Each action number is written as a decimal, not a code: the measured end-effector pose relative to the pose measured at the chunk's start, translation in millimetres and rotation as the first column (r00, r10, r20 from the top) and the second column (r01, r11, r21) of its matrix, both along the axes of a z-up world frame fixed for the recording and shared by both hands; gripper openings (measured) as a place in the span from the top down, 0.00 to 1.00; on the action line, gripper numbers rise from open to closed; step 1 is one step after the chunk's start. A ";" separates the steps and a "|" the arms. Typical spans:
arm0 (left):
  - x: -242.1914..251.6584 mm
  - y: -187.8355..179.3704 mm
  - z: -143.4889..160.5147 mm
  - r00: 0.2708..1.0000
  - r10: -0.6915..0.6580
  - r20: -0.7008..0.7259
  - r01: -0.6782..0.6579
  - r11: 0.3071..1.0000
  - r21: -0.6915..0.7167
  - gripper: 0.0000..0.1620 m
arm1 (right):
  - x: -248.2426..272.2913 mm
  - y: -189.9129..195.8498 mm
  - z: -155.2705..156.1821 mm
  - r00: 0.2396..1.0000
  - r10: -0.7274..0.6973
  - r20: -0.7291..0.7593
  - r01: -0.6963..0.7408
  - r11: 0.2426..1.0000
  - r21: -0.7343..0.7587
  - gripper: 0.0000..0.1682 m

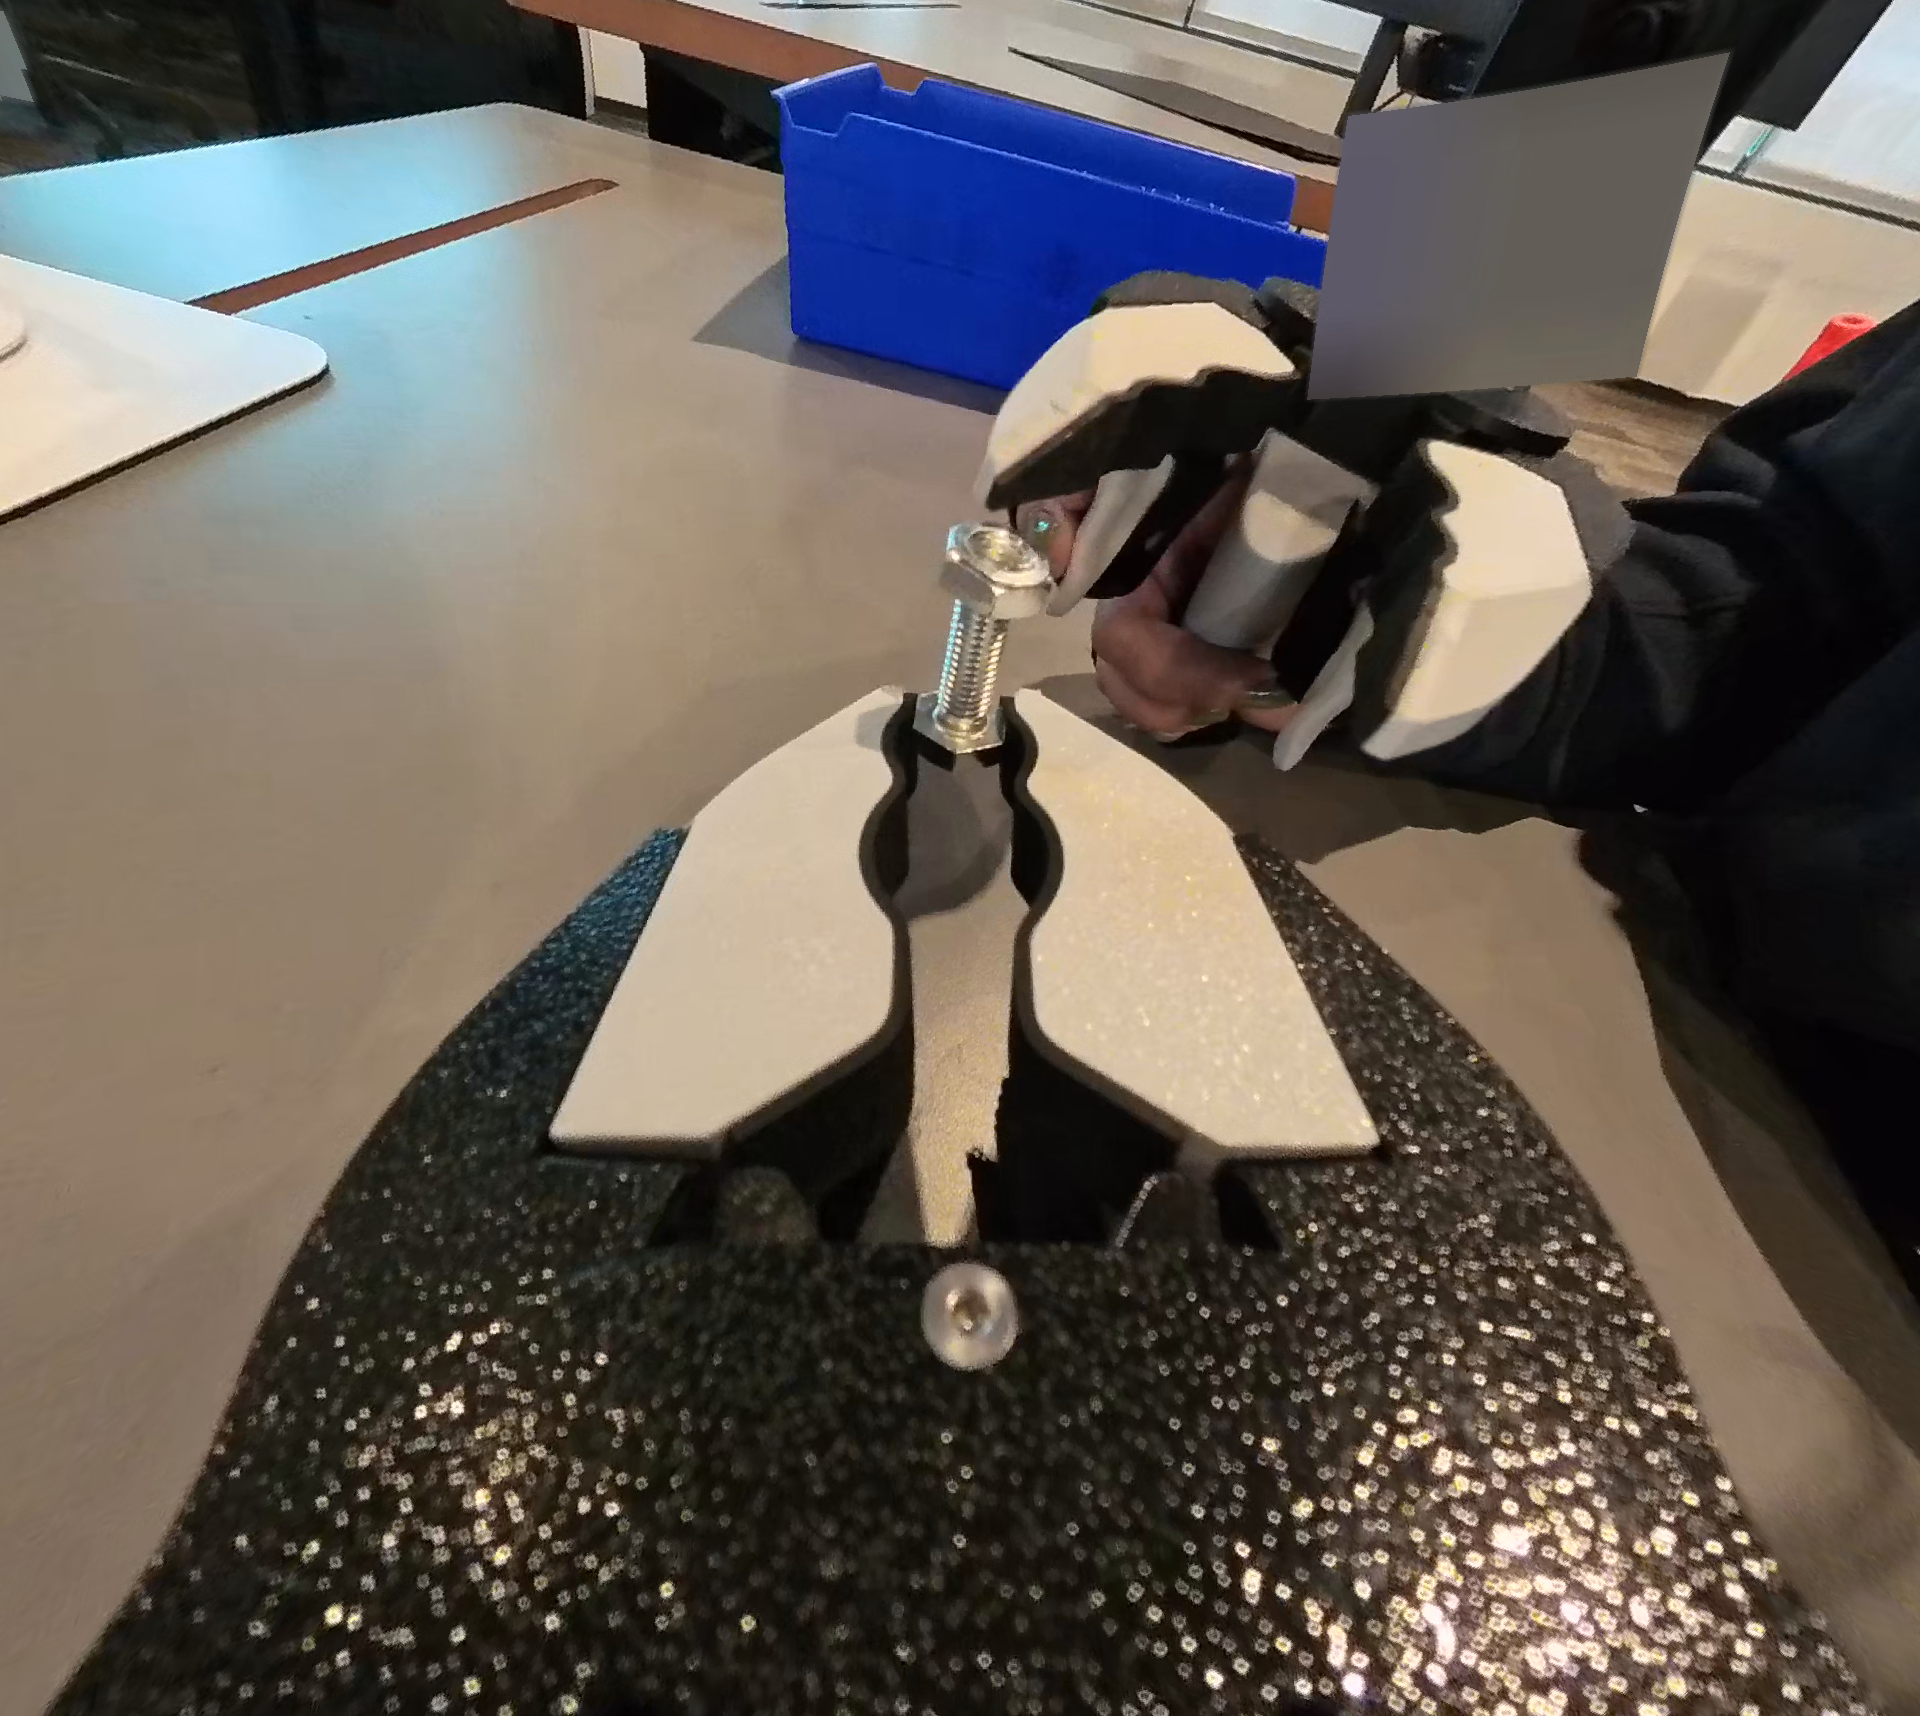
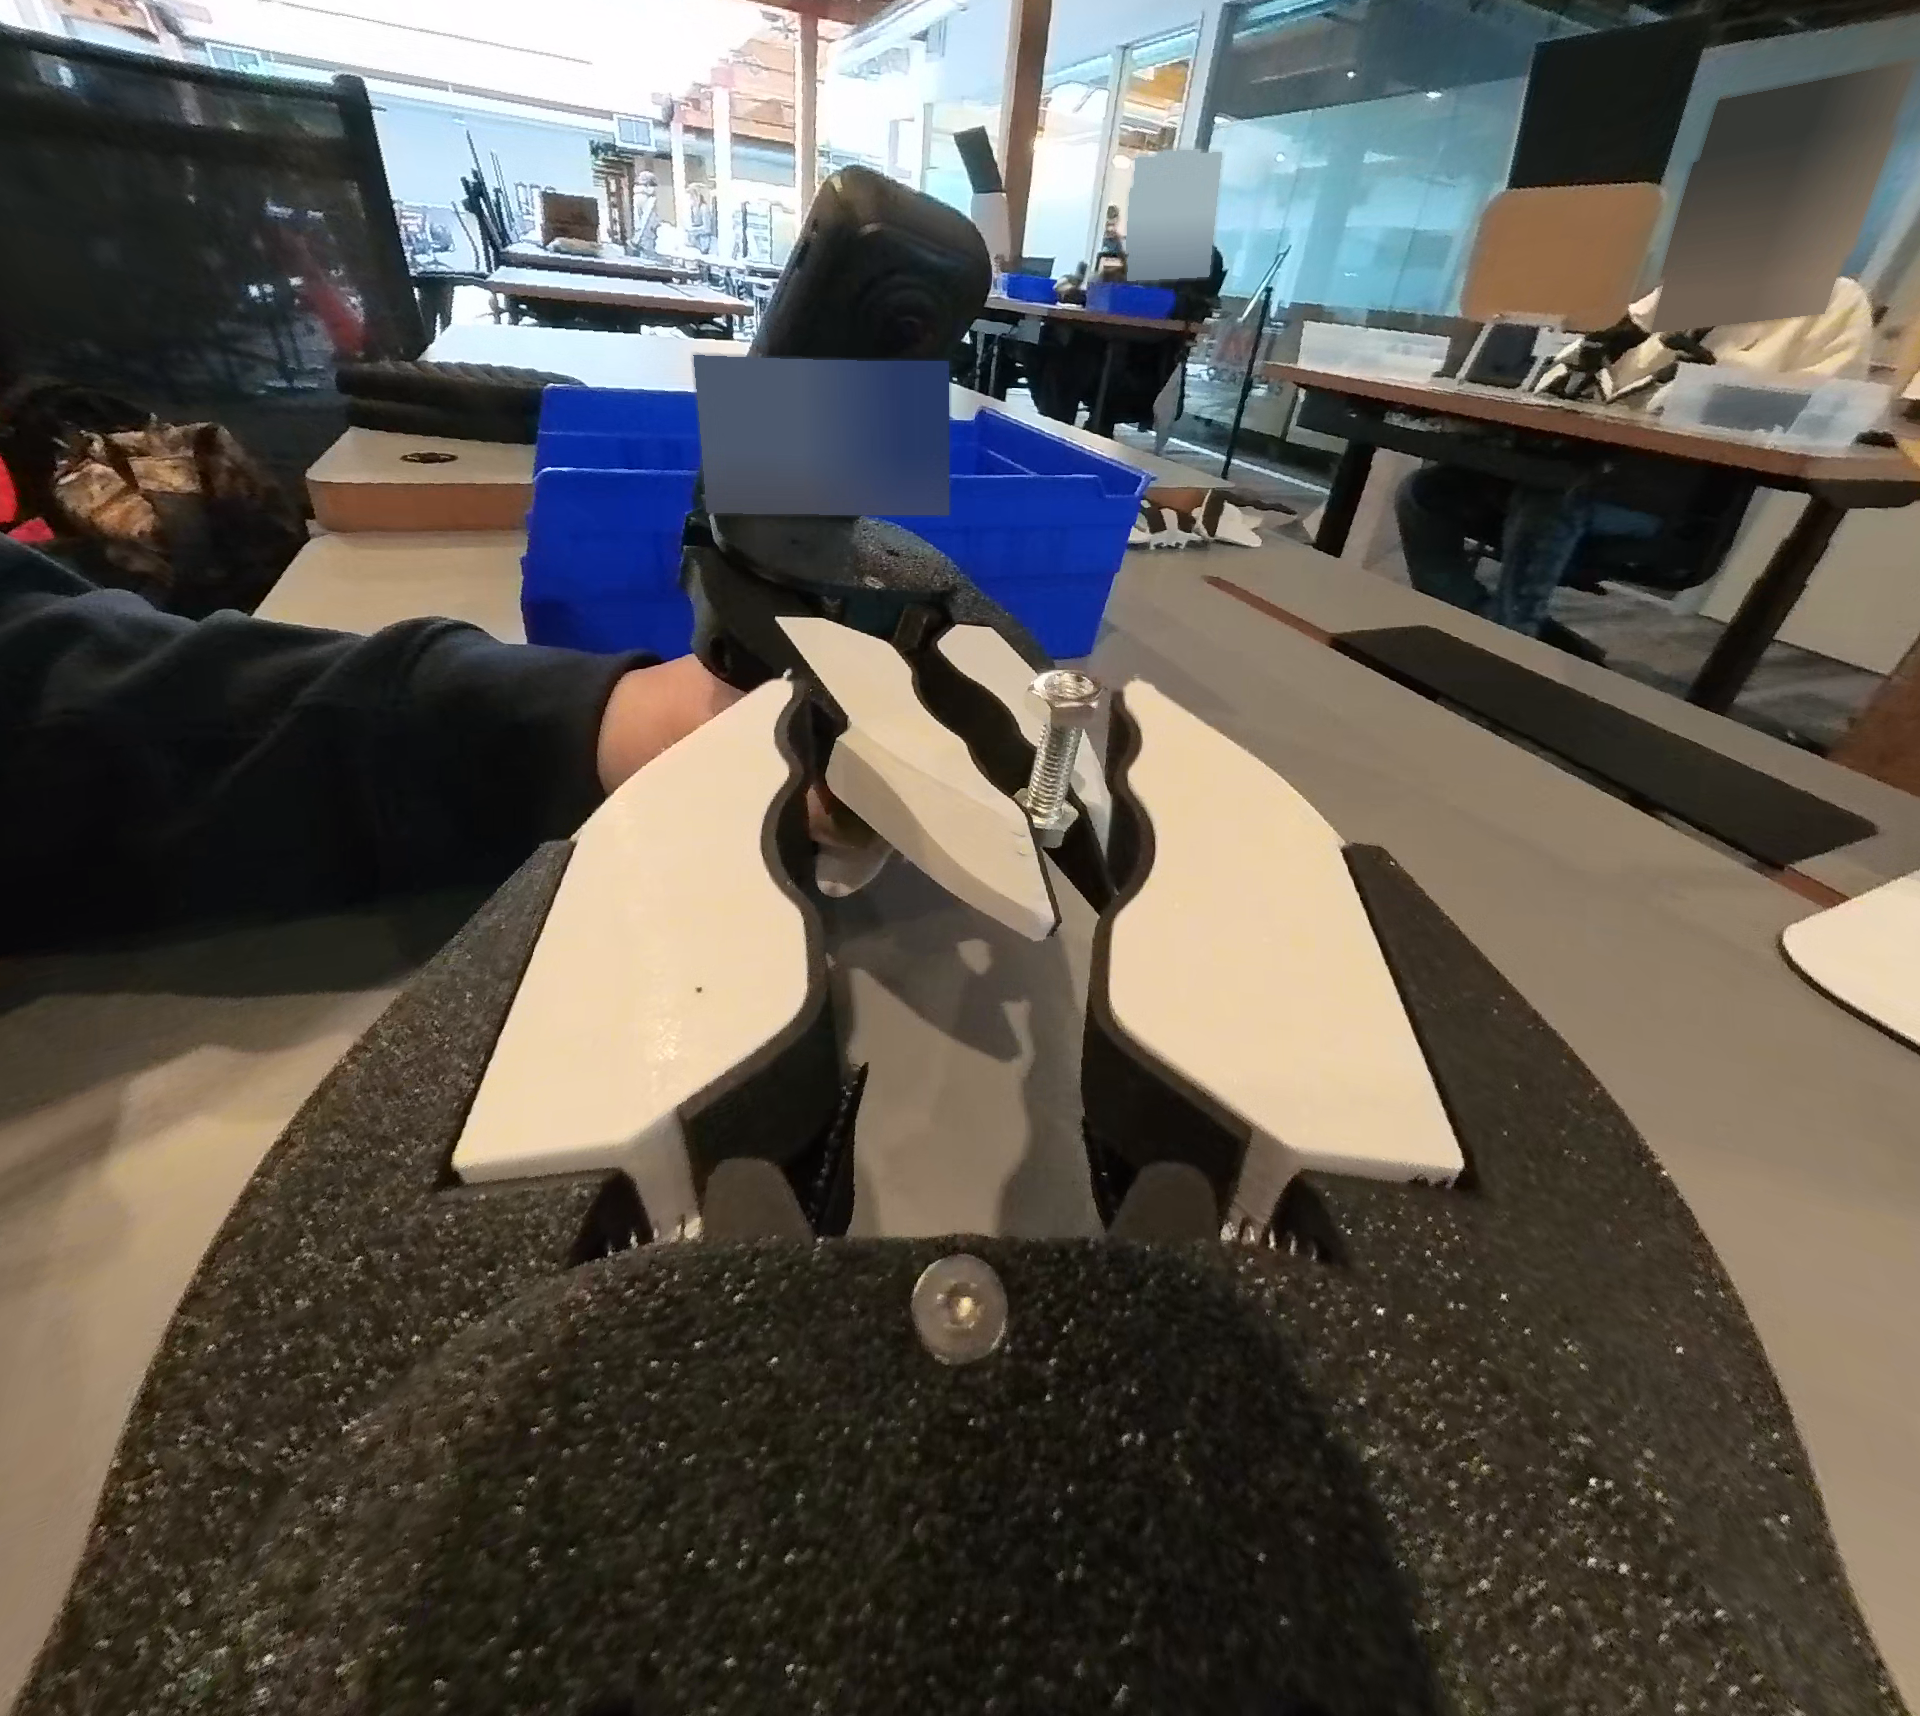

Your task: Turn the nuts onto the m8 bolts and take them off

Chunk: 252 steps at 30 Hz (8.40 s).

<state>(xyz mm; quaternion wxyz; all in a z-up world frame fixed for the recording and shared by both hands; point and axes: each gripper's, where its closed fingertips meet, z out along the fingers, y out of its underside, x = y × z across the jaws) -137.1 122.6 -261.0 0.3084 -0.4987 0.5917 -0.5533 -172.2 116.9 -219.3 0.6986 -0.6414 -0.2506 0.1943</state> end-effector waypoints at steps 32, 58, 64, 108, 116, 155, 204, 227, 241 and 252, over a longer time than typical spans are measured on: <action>2.0 -7.3 -7.5 0.999 -0.030 -0.046 0.032 0.999 0.041 0.91 | -12.6 -1.3 -3.3 0.996 0.083 -0.018 -0.084 0.993 -0.087 0.66; 1.0 -4.9 -3.8 1.000 -0.016 -0.024 0.017 1.000 0.020 0.91 | 5.7 -2.3 -1.1 0.998 0.050 0.025 -0.048 0.995 -0.091 0.70; 0.7 -4.2 -2.9 1.000 -0.014 -0.018 0.014 1.000 0.014 0.91 | 5.2 -4.0 -1.3 0.998 0.065 0.025 -0.063 0.994 -0.093 0.72; 1.1 -8.3 -2.8 0.999 -0.038 -0.021 0.038 0.999 0.007 0.91 | 13.7 -3.3 -1.0 0.997 0.045 0.062 -0.040 0.996 -0.084 0.75; 0.9 -9.9 -2.2 0.998 -0.052 -0.018 0.052 0.999 -0.001 0.91 | 10.6 -9.5 -4.4 0.986 0.068 0.154 -0.055 0.995 -0.082 0.87; -3.6 -51.0 -6.3 0.962 -0.270 -0.038 0.271 0.962 0.023 0.91 | -12.9 -22.4 -3.7 0.958 0.286 -0.029 -0.288 0.951 -0.117 0.64; -6.4 -58.1 -2.7 0.944 -0.329 -0.034 0.327 0.943 -0.068 0.91 | -9.8 -28.5 0.1 0.954 0.301 0.002 -0.300 0.951 -0.074 0.58; -7.6 -59.1 -0.2 0.941 -0.338 -0.021 0.336 0.939 -0.070 0.91 | -11.3 -41.1 -16.3 0.923 0.374 0.090 -0.358 0.921 -0.154 0.66; -7.8 -59.5 -1.0 0.939 -0.343 -0.027 0.341 0.938 -0.068 0.91 | -14.1 -43.1 -13.1 0.921 0.384 0.063 -0.373 0.917 -0.145 0.64; -7.8 -57.6 -0.7 0.941 -0.339 -0.023 0.336 0.938 -0.080 0.91 | -13.6 -34.7 -2.1 0.945 0.328 0.023 -0.325 0.943 -0.069 0.61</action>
